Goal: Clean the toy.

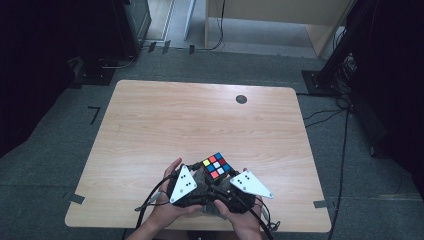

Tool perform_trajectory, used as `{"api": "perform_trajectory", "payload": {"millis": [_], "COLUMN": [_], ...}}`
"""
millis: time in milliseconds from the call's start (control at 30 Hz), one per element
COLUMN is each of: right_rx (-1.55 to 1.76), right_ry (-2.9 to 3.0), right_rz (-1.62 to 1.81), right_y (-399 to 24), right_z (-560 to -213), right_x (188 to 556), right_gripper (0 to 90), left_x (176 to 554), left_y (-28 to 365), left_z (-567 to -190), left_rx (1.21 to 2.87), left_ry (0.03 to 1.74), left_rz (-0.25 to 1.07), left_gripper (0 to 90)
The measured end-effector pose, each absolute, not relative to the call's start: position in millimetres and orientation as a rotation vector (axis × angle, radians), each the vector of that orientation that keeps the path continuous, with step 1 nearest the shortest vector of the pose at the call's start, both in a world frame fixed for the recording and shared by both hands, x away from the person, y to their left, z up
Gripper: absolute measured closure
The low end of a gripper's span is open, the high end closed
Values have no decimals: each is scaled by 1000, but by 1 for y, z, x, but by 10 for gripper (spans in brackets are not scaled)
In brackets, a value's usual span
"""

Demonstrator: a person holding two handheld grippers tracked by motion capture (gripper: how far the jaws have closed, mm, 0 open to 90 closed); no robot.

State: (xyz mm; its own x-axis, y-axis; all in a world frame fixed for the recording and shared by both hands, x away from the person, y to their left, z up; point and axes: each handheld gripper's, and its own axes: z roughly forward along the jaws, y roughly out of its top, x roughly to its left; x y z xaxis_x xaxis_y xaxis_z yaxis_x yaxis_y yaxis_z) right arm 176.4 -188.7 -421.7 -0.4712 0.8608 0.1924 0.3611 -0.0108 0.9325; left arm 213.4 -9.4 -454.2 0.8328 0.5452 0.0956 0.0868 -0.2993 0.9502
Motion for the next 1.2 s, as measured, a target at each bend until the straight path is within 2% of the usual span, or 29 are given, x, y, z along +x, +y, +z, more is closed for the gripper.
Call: {"api": "perform_trajectory", "payload": {"millis": [267, 400, 500, 733, 900, 1033, 1200], "right_rx": [1329, 1326, 1306, 1278, 1252, 1176, 1026], "right_ry": [1831, 1845, 1815, 1735, 1898, 2137, 2267], "right_rz": [1540, 1604, 1645, 1735, 1546, 1383, 1210], "right_y": [-191, -194, -202, -222, -211, -185, -158], "right_z": [-424, -422, -416, -412, -436, -470, -493], "right_x": [180, 182, 182, 184, 193, 198, 194], "right_gripper": [338, 270, 225, 235, 264, 276, 270], "left_x": [214, 214, 222, 241, 247, 248, 248], "left_y": [-7, -2, 8, 45, 65, 72, 75], "left_z": [-456, -454, -452, -449, -447, -446, -447], "left_rx": [1841, 1847, 1840, 1800, 1781, 1771, 1777], "left_ry": [459, 490, 538, 647, 698, 712, 722], "left_rz": [482, 537, 530, 537, 527, 510, 490], "left_gripper": [337, 340, 341, 341, 341, 341, 341]}}
